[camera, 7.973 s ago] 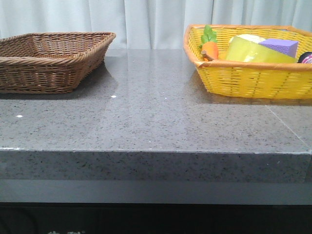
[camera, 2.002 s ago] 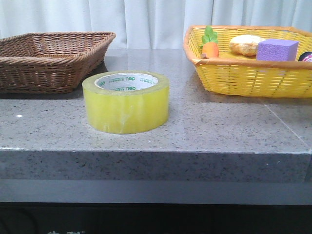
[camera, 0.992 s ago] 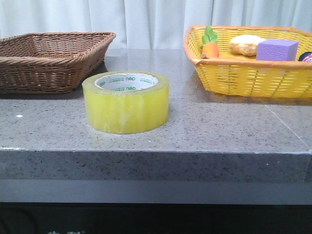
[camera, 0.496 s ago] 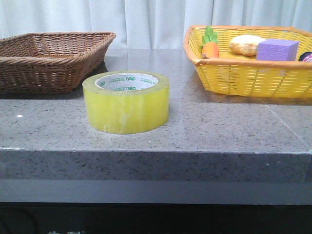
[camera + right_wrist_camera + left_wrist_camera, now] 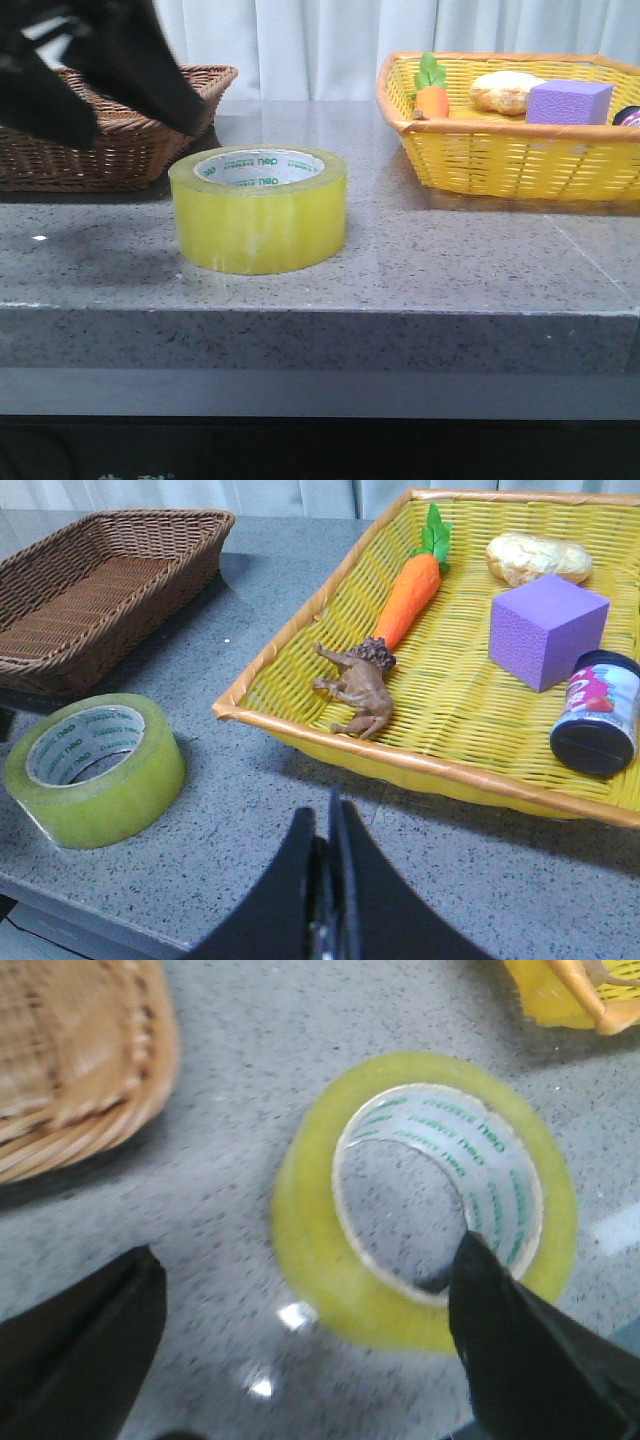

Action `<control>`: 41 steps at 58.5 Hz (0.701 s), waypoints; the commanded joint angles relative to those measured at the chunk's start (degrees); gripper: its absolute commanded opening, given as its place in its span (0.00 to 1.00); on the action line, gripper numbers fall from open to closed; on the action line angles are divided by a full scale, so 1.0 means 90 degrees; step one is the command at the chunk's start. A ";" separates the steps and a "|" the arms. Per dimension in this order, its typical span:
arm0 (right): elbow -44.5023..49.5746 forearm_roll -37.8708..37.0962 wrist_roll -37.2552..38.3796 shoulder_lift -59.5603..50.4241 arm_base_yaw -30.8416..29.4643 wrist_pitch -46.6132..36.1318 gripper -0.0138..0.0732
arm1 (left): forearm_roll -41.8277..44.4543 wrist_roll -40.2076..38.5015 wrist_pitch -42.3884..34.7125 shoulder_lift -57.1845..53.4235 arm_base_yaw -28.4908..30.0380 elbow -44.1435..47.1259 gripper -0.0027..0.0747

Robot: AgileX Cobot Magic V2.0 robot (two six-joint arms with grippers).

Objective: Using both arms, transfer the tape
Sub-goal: 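Lower the left gripper onto the tape roll rim and grasp it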

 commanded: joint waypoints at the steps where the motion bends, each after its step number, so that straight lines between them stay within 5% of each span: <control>1: -0.0148 0.0092 -0.0029 0.0020 -0.0049 -0.0500 0.06 | -0.0219 0.0009 -0.0397 0.0256 -0.0103 -0.0411 0.76; 20: -0.0148 0.0092 -0.0029 0.0020 -0.0049 -0.0495 0.06 | -0.0323 0.0009 -0.0468 0.1094 -0.0142 -0.0725 0.72; 36: -0.0148 0.0092 -0.0029 0.0020 -0.0049 -0.0495 0.06 | -0.0323 0.0009 -0.0468 0.1099 -0.0142 -0.0725 0.24; 41: -0.0148 0.0092 -0.0029 0.0020 -0.0049 -0.0495 0.06 | -0.0323 0.0009 -0.0468 0.1099 -0.0142 -0.0725 0.16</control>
